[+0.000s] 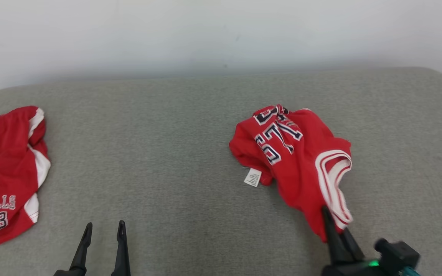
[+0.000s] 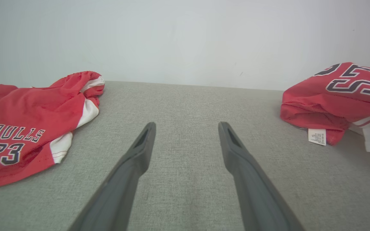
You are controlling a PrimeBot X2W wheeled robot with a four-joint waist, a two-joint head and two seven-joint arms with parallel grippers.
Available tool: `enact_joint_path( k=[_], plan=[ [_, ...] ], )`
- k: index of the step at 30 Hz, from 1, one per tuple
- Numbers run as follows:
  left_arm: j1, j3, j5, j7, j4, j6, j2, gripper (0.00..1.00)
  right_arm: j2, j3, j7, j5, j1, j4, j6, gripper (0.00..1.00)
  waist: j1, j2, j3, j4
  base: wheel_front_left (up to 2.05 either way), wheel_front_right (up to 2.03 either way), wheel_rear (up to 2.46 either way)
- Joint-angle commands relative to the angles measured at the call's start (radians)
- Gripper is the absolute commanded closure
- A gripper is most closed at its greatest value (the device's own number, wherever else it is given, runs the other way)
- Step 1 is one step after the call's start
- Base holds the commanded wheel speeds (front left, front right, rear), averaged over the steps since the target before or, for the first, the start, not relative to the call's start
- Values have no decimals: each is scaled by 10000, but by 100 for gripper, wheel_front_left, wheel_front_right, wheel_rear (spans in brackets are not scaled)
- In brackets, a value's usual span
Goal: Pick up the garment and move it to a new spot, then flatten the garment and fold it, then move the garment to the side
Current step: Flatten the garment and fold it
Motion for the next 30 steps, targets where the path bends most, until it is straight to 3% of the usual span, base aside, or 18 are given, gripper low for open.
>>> enact_joint_path(
  k=[1,7,13,15,16,17,18,19,20,30],
  plan=[
    [111,10,104,-34,-18,-47,-11,0,-11,-284,-8,100,310,-100,-22,100,1,0,-2,-337,0,0,0],
    [-123,-4,191,-34,58,-143,-10,0,-234,-1580,-7,60,599,374,-22,100,1,0,95,-681,0,0,0],
    [-244,-139,165,-34,102,-137,-7,0,-349,-2058,-8,-294,176,1167,-22,99,1,0,61,-604,0,0,0],
    [-229,-143,137,-34,125,-156,-8,0,-299,-2124,-8,-340,92,1116,-22,51,1,0,47,-563,0,0,0],
    [-193,-139,106,-34,135,-156,-10,0,-266,-2126,-7,-341,108,1122,-22,53,1,0,37,-545,0,0,0],
    [-153,-128,80,-34,146,-147,-10,0,-238,-2129,-8,-351,121,1125,-22,77,1,0,25,-529,0,0,0],
    [-117,-112,56,-34,157,-147,-10,0,-204,-2181,-8,-385,73,1029,-22,92,1,0,9,-514,0,0,0],
    [-93,-101,46,-34,169,-149,-10,0,-185,-2230,-8,-452,48,924,-22,61,1,0,-4,-501,0,0,0],
    [-77,-91,33,-34,179,-148,-8,0,-138,-2226,-7,-501,80,917,-22,0,1,0,-19,-488,0,0,0],
    [-46,-28,7,-34,120,-129,-8,0,-174,-2561,-7,-1056,128,136,-22,0,1,0,-63,-491,0,0,0]
  ],
)
